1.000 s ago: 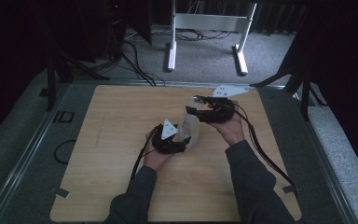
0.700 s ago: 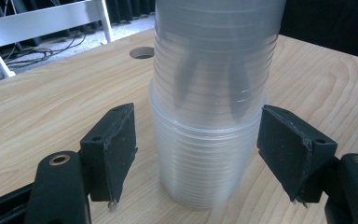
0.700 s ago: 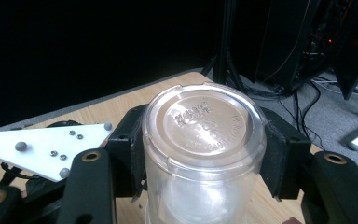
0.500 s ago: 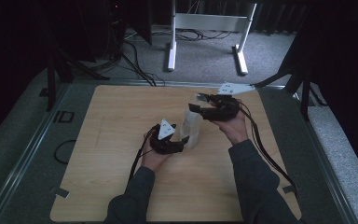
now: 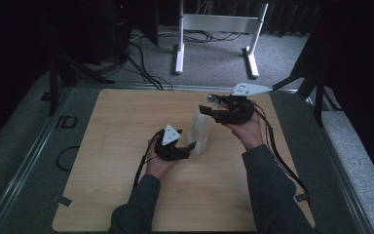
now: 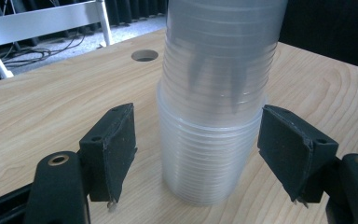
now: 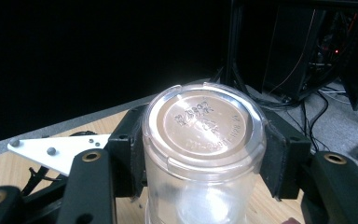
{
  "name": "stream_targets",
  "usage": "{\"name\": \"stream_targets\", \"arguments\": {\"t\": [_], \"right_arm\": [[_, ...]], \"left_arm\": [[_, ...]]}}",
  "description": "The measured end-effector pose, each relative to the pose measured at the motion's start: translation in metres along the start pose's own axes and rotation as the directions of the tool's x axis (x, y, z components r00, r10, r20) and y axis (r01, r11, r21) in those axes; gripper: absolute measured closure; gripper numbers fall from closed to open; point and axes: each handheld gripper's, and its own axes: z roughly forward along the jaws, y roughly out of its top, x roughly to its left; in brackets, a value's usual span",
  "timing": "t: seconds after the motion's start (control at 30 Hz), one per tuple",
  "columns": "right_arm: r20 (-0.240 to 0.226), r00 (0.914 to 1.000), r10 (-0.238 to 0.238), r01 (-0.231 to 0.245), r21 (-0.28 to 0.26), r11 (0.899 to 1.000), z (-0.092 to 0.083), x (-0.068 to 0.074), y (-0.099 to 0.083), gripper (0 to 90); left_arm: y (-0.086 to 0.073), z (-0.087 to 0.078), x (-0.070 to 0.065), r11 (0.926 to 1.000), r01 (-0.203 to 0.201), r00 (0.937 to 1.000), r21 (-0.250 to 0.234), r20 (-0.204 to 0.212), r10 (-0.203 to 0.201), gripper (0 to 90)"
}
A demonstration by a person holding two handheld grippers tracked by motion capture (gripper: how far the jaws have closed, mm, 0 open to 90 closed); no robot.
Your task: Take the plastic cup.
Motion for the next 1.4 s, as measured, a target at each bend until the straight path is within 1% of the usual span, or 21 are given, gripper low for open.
{"name": "stream_targets", "arguments": {"t": [0.1,0.23,0.4,0.47,0.53,0.63,0.7,0.8,0.83,0.97,1.07,1.13,1.4], "right_arm": [[0.006,1.0,-0.004,0.004,0.002,1.0,-0.004,0.0,0.002,41.2],[0.004,1.0,0.009,-0.008,-0.009,1.0,-0.013,-0.002,0.002,41.3],[0.018,0.9998,0.004,-0.005,0.008,1.0,-0.021,-0.002,0.001,41.3],[0.015,0.9999,0.008,-0.008,0.008,1.0,-0.025,-0.002,0.0,41.3],[0.023,0.9997,-0.001,0.0,0.018,1.0,-0.028,0.0,0.0,41.3],[0.014,0.9999,0.001,-0.002,0.02,1.0,-0.033,0.001,-0.002,41.3],[0.014,0.9999,0.001,-0.001,0.023,1.0,-0.035,0.001,-0.003,41.3],[0.019,0.9998,0.006,-0.007,0.023,1.0,-0.038,0.0,-0.006,41.3],[0.022,0.9997,0.007,-0.008,0.038,0.999,-0.041,0.0,-0.008,41.3],[0.017,0.9998,0.011,-0.011,0.039,0.999,-0.043,0.0,-0.011,41.2],[0.023,0.9996,0.017,-0.018,0.045,0.999,-0.046,0.0,-0.016,41.3],[0.021,0.9995,0.023,-0.024,0.049,0.999,-0.047,0.0,-0.018,41.3],[0.01,0.9995,0.032,-0.032,0.071,0.997,-0.046,0.003,-0.029,41.3]], "left_arm": [[-0.001,-0.001,0.001,1.0,0.002,1.0,0.002,-0.002,-0.002,28.2],[-0.002,-0.003,0.003,0.9999,0.016,0.9999,-0.003,-0.002,-0.016,28.2],[-0.002,-0.006,0.004,0.9998,0.021,0.9998,-0.006,0.005,-0.021,28.4],[-0.002,-0.007,0.005,0.9998,0.019,0.9998,-0.006,0.006,-0.019,29.5],[-0.003,-0.008,0.006,0.9998,0.022,0.9997,-0.004,0.009,-0.021,29.7],[-0.004,-0.01,0.007,0.9996,0.029,0.9995,-0.006,0.009,-0.029,30.3],[-0.004,-0.011,0.008,0.9994,0.035,0.9994,0.004,0.009,-0.035,30.8],[-0.005,-0.013,0.01,0.9992,0.039,0.9992,0.005,0.012,-0.039,31.1],[-0.005,-0.013,0.01,0.9993,0.037,0.9993,0.008,0.008,-0.037,31.1],[-0.005,-0.015,0.01,0.9993,0.036,0.9993,0.007,0.007,-0.036,31.1],[-0.006,-0.019,0.012,0.9988,0.048,0.9987,0.002,0.014,-0.048,31.8],[-0.007,-0.021,0.012,0.9989,0.048,0.9987,0.002,0.016,-0.048,32.0],[-0.01,-0.029,0.011,0.9984,0.056,0.998,-0.011,0.03,-0.056,32.0]]}}
